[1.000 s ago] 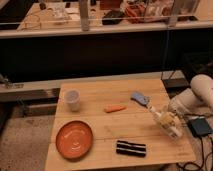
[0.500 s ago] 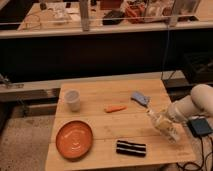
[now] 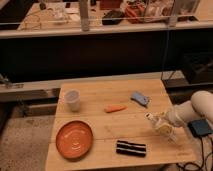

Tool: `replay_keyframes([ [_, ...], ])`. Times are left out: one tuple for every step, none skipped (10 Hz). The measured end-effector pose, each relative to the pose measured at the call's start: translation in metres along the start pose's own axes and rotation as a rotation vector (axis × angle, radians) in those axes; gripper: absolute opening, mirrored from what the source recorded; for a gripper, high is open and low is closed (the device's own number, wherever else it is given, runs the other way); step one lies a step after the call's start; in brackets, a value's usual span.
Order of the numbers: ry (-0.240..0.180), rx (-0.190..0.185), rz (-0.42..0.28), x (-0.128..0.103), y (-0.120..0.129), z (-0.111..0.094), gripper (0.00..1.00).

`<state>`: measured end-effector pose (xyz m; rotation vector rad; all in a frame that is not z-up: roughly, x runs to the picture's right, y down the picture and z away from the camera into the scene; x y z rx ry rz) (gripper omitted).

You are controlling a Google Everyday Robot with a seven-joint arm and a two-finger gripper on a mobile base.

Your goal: Stand the bottle upright

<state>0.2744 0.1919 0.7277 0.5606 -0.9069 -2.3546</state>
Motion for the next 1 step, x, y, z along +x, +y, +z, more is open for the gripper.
replay_keyframes([
  [0.015, 0.012, -0.007, 0.0003, 0.0012, -0.0005, 0.0],
])
